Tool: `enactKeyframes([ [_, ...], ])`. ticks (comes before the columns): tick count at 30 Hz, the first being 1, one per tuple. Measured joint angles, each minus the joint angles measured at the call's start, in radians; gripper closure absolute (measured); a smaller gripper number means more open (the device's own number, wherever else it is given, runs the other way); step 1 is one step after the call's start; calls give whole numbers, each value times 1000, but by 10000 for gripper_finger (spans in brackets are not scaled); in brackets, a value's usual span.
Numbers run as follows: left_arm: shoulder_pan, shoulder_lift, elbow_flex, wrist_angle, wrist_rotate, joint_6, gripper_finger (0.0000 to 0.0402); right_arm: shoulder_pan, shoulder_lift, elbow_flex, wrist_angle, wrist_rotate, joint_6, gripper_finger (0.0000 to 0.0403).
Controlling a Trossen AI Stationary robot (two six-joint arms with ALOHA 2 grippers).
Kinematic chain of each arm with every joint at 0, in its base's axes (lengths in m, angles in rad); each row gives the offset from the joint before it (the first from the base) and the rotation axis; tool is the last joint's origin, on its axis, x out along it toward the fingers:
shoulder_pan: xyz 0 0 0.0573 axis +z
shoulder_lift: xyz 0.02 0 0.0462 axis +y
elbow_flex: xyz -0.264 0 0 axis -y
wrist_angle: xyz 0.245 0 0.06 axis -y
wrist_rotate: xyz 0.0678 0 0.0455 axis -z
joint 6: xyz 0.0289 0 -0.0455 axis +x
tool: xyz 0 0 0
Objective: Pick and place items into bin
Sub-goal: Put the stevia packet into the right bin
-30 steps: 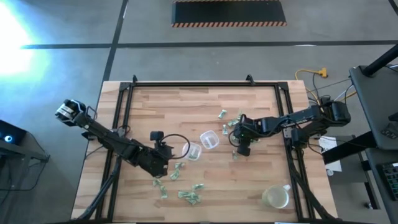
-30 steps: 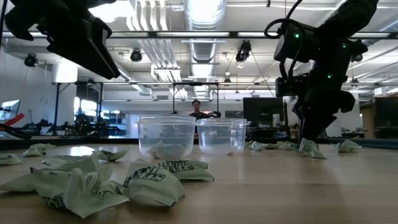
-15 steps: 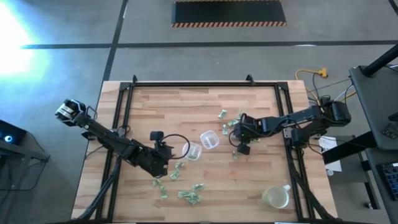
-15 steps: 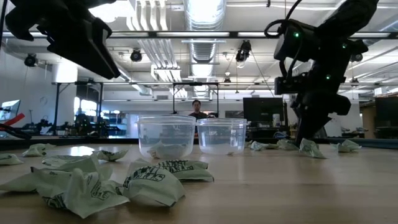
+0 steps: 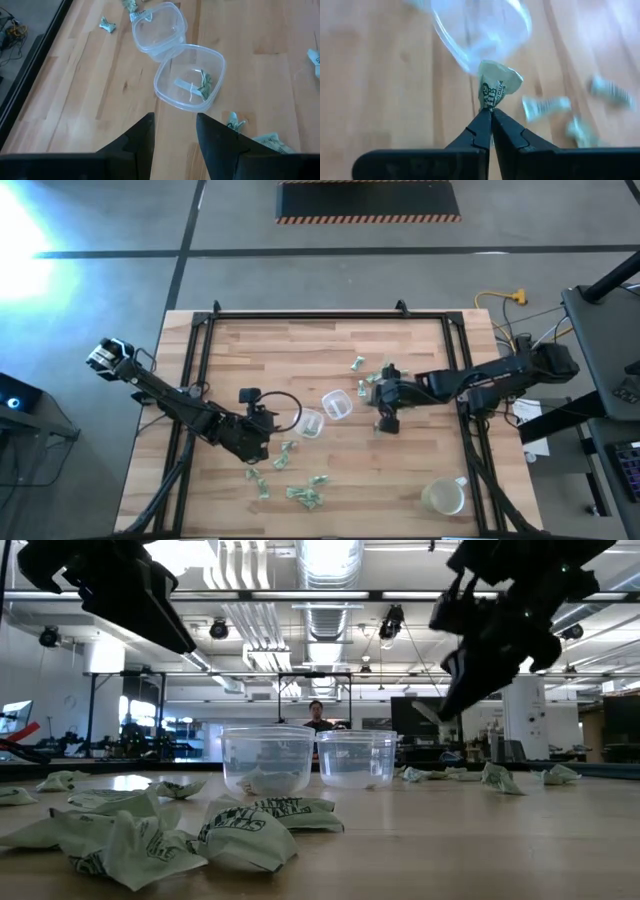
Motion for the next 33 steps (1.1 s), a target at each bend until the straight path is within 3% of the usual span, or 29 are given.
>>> enactKeyframes([
  [7,0,3,0,-1,0,-1,273,20,29,-3,182,26,-98,394],
  [14,0,3,-1,0,0,-6,273,20,137,-3,372,25,-159,394],
  [28,-2,4,-2,-7,2,-37,273,20,270,85,402,22,-184,394],
  [33,-2,4,-3,-11,2,-49,273,20,262,85,399,21,-190,367],
])
